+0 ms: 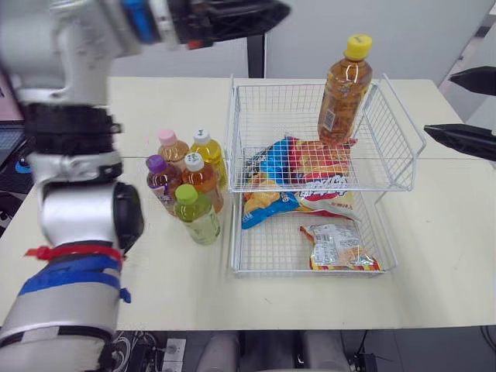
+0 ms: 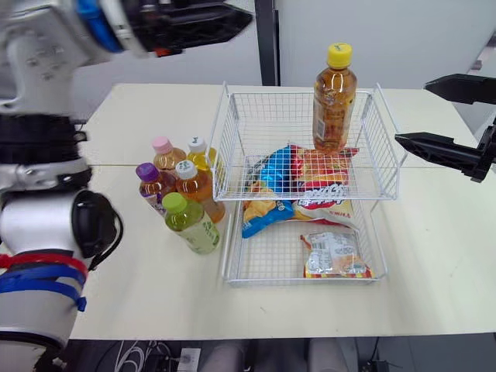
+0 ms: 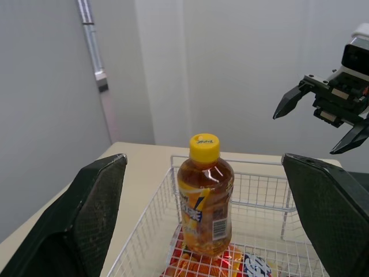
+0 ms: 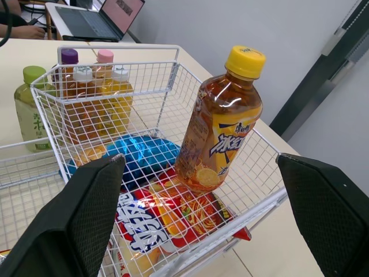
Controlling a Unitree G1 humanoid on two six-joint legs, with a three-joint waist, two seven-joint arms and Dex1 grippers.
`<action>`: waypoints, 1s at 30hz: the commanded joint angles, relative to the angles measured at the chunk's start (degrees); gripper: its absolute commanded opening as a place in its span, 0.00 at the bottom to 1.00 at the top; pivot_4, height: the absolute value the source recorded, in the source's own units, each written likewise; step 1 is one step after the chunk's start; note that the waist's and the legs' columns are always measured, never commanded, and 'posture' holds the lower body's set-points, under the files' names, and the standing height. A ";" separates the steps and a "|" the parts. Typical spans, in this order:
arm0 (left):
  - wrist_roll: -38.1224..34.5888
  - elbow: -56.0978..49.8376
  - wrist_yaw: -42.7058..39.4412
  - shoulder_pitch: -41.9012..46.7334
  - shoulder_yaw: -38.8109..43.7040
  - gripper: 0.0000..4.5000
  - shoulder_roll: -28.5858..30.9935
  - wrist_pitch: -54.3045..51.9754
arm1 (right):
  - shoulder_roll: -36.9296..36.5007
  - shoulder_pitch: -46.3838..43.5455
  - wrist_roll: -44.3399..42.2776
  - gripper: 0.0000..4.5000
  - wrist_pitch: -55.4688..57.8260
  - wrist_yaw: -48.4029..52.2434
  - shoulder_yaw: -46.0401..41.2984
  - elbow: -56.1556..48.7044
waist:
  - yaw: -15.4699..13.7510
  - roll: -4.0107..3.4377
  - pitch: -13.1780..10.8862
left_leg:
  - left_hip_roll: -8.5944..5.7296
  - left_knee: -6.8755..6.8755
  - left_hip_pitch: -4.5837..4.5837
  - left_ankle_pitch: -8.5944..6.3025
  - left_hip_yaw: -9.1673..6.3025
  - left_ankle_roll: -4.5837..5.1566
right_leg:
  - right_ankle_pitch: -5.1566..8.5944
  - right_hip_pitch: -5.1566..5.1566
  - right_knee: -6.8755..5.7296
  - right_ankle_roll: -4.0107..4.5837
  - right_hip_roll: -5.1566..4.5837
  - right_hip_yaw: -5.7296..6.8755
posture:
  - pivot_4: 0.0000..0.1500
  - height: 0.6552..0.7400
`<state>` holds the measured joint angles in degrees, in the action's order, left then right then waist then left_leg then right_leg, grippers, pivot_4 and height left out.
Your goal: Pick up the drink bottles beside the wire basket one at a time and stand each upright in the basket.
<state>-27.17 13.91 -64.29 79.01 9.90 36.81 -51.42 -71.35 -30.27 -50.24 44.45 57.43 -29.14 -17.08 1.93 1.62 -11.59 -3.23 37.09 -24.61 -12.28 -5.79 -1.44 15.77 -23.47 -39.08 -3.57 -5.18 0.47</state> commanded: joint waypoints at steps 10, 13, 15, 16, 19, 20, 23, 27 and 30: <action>-1.72 -20.62 11.00 -28.38 18.09 0.99 20.26 -1.77 | 4.55 -10.69 -6.78 1.00 0.04 4.39 11.38 -3.68 | 0.58 -0.04 0.03 | 0.06 -0.05 0.23 -0.01 0.00 0.02 | -0.04 0.17 0.01 0.06 0.04 -0.04 | 1.00 1.00; -3.79 -23.62 13.35 -36.12 26.30 0.99 21.99 -5.31 | 7.93 -14.43 -6.80 1.00 -0.19 5.68 15.39 -3.42 | 0.34 -0.02 0.04 | 0.06 -0.03 0.25 -0.02 0.01 0.02 | -0.04 0.20 0.02 0.07 0.02 -0.05 | 1.00 1.00; -3.67 -25.56 13.42 -42.53 30.97 0.99 22.64 -6.19 | 9.84 -15.93 -5.81 1.00 -0.61 6.28 17.61 -3.03 | 0.15 0.02 0.07 | 0.07 -0.03 0.25 -0.02 -0.01 0.03 | -0.05 0.20 0.03 0.08 0.03 -0.02 | 1.00 1.00; -3.57 -26.38 13.48 -46.00 33.79 0.99 22.47 -6.42 | 10.81 -16.63 -5.46 1.00 -0.71 6.62 18.76 -2.85 | 0.07 0.01 0.06 | 0.07 -0.04 0.25 -0.02 -0.01 0.03 | -0.05 0.20 0.06 0.08 0.03 -0.02 | 1.00 1.00; -4.63 -29.50 12.80 -55.83 41.05 0.99 20.64 -7.14 | 13.07 -18.38 -3.78 1.00 -1.13 7.68 21.68 -2.07 | -0.07 0.00 0.07 | 0.08 -0.06 0.27 -0.02 0.02 0.03 | -0.05 0.19 0.06 0.09 0.01 -0.05 | 1.00 1.00; -5.78 -31.24 12.15 -59.20 42.85 0.99 19.76 -7.66 | 13.67 -19.12 -3.14 1.00 -1.14 7.94 22.54 -1.54 | -0.09 0.00 0.07 | 0.08 -0.07 0.28 -0.02 0.03 0.03 | -0.05 0.19 0.05 0.09 0.00 -0.06 | 1.00 1.00; -10.80 -36.13 12.87 -64.90 46.68 0.99 16.25 -10.96 | 15.06 -20.74 -1.87 1.00 -1.46 9.59 24.05 -0.33 | -0.56 0.05 0.10 | 0.10 -0.06 0.27 -0.02 -0.03 0.02 | -0.08 0.21 0.08 0.13 0.01 0.00 | 1.00 1.00; -15.21 -43.41 18.77 -67.58 45.02 0.99 9.24 -11.75 | 16.78 -22.35 -0.54 1.00 -1.79 11.12 25.46 0.86 | -1.06 0.10 0.13 | 0.07 -0.04 0.28 -0.02 -0.12 0.02 | -0.11 0.27 0.11 0.14 -0.03 0.06 | 1.00 1.00; -13.78 -47.77 27.39 -66.87 39.12 0.99 3.74 -10.49 | 17.42 -22.82 0.15 1.00 -1.56 11.78 25.68 1.17 | -1.32 0.14 0.15 | 0.06 -0.02 0.29 -0.02 -0.11 0.02 | -0.14 0.28 0.09 0.15 -0.04 0.05 | 1.00 1.00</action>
<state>-41.34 -30.25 -41.66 11.58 51.32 41.57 -63.27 -53.83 -51.30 -50.46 43.58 68.67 -2.59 -15.38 0.61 1.76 -11.43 -3.15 37.06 -24.32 -12.29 -5.91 -1.43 15.60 -23.19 -39.00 -3.39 -5.20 0.53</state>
